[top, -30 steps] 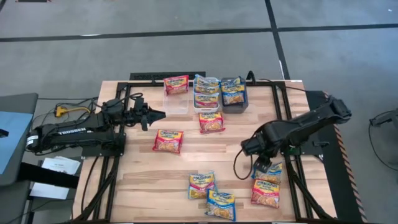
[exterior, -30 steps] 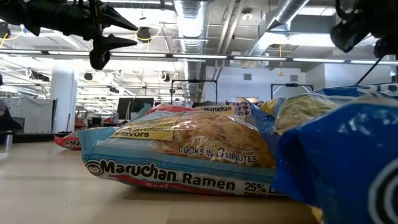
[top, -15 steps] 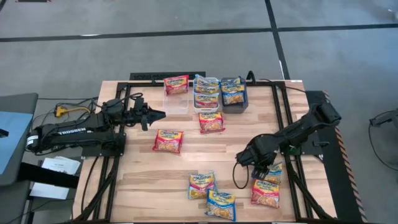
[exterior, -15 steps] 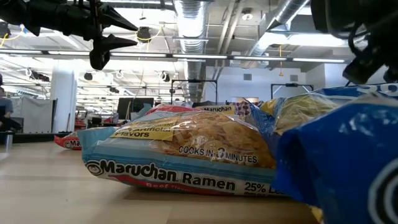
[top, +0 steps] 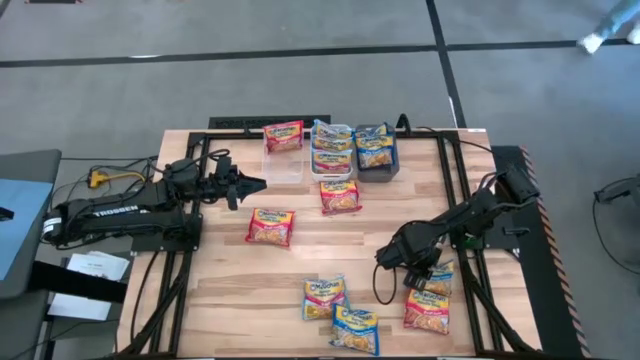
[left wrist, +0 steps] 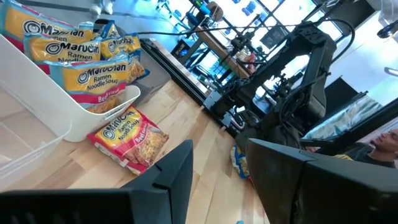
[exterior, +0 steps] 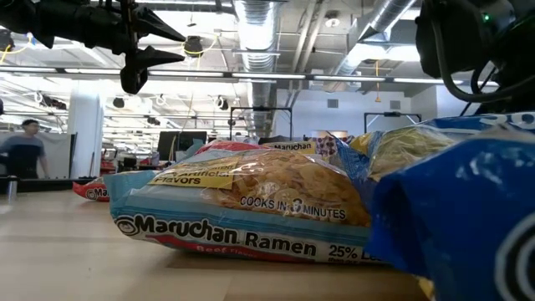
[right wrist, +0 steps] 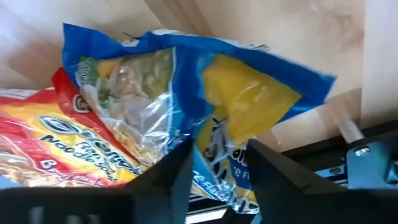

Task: Sort Maruchan noodles
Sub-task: Put the blue noodle pack into the black bin, then put the red noodle pack into the transparent bin

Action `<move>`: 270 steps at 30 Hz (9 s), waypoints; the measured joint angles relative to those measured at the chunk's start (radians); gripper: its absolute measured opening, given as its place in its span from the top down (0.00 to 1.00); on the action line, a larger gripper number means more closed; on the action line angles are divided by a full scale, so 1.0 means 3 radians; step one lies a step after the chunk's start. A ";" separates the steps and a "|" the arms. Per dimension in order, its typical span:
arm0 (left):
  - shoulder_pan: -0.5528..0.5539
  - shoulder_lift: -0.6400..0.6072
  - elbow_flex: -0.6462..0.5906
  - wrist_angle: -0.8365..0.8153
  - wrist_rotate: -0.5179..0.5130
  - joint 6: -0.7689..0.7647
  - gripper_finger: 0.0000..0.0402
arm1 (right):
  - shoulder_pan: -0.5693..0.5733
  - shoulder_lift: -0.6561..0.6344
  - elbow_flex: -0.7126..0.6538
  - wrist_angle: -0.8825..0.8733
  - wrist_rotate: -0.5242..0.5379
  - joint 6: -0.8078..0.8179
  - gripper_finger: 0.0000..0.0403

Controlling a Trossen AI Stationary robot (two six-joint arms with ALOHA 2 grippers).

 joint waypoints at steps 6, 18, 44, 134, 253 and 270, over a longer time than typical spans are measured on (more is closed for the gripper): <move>0.0000 0.0000 0.0000 0.0001 -0.0001 0.0001 0.66 | 0.0001 -0.0001 0.0001 -0.0004 0.0001 0.0074 0.90; 0.0000 0.0000 0.0000 0.0000 -0.0003 0.0002 0.66 | -0.0050 -0.0001 0.0290 -0.0572 0.0136 0.0145 0.99; -0.0001 0.0000 0.0000 0.0002 -0.0260 -0.0012 0.66 | -0.1140 -0.0067 0.1542 -0.1365 0.2375 -0.0799 0.99; -0.0001 -0.0001 0.0000 -0.0079 -0.0119 -0.0129 0.66 | -0.2782 0.0802 0.2081 -0.0334 0.2709 -0.3342 0.64; -0.0737 0.2126 0.1367 -0.2692 0.0067 0.2480 0.58 | -0.0168 0.0591 0.4644 -0.1364 0.2832 0.0547 0.63; -0.0738 0.2125 0.0797 -0.1730 -0.0067 0.2371 0.58 | -0.0177 0.0591 0.4644 -0.1366 0.2844 0.0506 0.63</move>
